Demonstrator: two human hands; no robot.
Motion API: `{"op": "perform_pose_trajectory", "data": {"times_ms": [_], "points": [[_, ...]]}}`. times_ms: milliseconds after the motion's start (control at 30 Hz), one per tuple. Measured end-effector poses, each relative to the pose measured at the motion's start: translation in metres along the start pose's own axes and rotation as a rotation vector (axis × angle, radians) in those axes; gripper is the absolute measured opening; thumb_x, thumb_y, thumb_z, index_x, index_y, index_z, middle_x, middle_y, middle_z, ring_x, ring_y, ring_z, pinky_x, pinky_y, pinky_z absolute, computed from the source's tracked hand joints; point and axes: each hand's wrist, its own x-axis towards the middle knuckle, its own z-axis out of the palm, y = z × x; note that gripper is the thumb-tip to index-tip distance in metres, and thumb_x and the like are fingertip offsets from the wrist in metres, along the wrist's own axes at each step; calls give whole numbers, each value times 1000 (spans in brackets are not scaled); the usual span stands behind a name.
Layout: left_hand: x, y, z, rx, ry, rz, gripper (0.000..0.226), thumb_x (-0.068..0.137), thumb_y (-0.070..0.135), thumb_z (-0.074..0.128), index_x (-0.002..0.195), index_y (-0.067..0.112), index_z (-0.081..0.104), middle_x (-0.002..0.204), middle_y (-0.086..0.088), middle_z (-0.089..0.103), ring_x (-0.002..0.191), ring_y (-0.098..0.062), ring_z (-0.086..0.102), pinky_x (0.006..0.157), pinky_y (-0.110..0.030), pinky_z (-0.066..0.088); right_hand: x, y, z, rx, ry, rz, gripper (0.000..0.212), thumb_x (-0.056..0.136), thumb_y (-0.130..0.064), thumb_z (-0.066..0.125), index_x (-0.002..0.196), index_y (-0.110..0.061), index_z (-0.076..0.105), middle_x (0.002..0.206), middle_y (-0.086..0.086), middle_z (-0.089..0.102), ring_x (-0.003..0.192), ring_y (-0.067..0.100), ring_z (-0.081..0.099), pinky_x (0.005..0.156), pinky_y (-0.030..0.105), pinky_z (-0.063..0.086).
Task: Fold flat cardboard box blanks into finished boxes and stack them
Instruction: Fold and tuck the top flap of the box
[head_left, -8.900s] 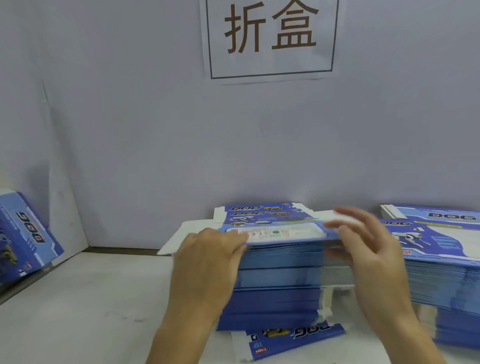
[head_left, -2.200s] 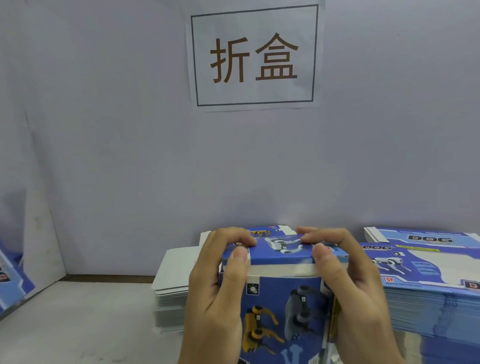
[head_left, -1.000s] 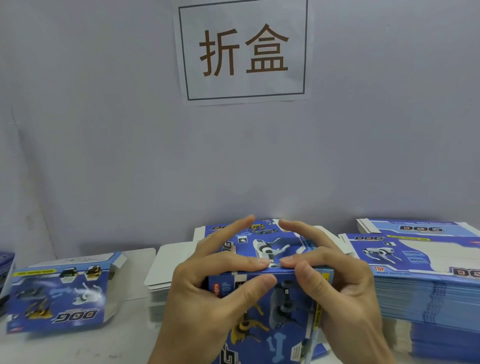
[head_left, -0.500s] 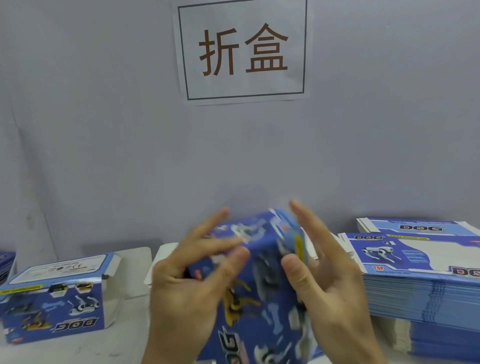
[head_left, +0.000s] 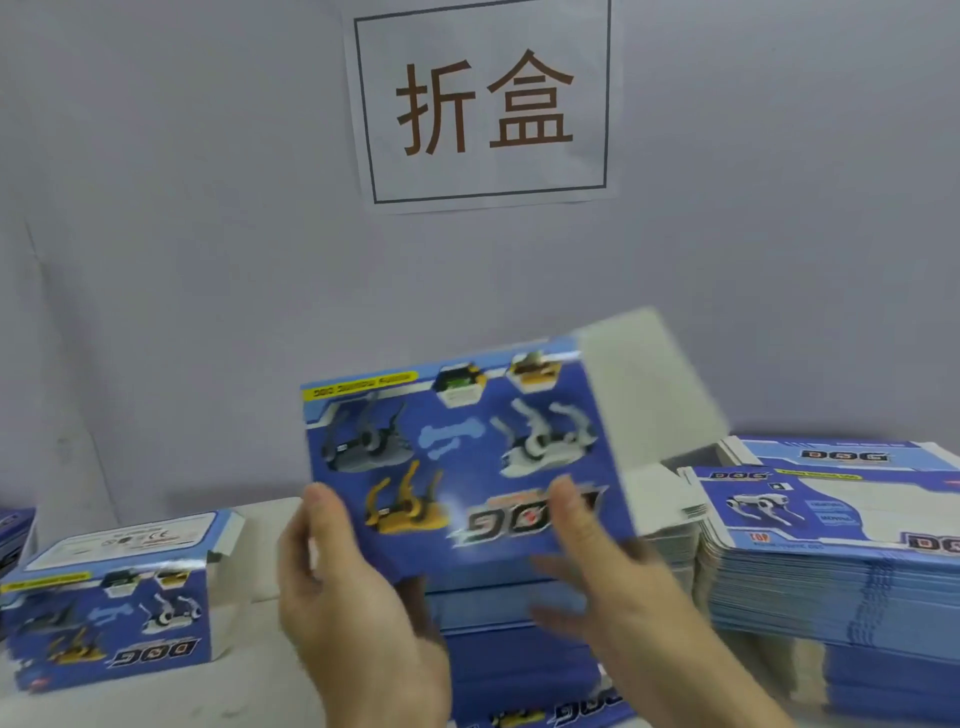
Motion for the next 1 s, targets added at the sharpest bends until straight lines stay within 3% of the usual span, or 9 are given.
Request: {"op": "perform_pose_trajectory", "data": {"times_ms": [100,167,233,333,467,633,767,933,1000], "points": [[-18,48,3,8,-302,19,18,61,41,78,75,33,71,78,5,73,65,-16,69,53,-39,58,18,-4,-19,415,219,-268,68,64,-40,77,129,-22,66,122,8,72,108,27,70,87,45,56],[-17,61,2,256,-311,208,20,68,32,79,86,32,71,90,5,72,86,-20,70,74,-51,60,12,-14,-37,377,260,-339,69,60,-38,79,126,-21,69,117,11,74,104,30,72,85,47,58],[-17,77,0,343,-315,321,32,73,49,65,100,33,66,100,11,69,100,-13,66,96,-52,52,8,-21,-55,223,202,-316,63,53,-34,87,114,-23,75,110,12,76,97,34,74,85,49,57],[-15,101,7,433,-437,334,41,62,58,75,100,56,59,113,15,69,107,-12,65,102,-51,47,-3,-28,-61,-97,-77,-198,62,43,-54,90,102,-42,75,102,4,78,91,25,76,70,34,62],[-25,99,6,632,-656,186,117,30,89,72,134,63,25,131,14,63,113,-12,65,100,-40,52,-4,-28,-46,-259,-292,-88,53,56,-64,81,104,-63,62,109,-14,75,97,11,74,73,21,60],[-23,84,-3,459,-727,219,59,61,54,86,111,60,56,113,7,73,99,-16,73,77,-27,60,1,-28,-34,-268,-182,-125,63,50,-59,79,106,-70,52,100,-19,75,86,9,76,63,18,59],[-21,84,-3,428,-686,395,60,58,49,88,111,47,60,99,10,76,89,-12,74,67,-18,58,3,-26,-28,-277,-142,-308,100,52,-51,81,129,-78,24,112,-29,69,92,6,74,66,16,58],[-24,81,-5,520,-698,317,65,61,45,93,106,52,47,92,4,77,73,-21,76,60,-30,61,9,-35,-36,-203,-111,-366,64,59,-82,66,120,-64,56,123,-21,68,106,4,69,84,31,59],[-24,80,-6,553,-745,311,65,55,49,88,102,56,43,95,22,74,73,-16,76,62,-26,61,15,-41,-33,-299,-6,-391,55,72,-86,52,121,-60,55,116,-34,64,106,-13,62,92,30,53]]}}
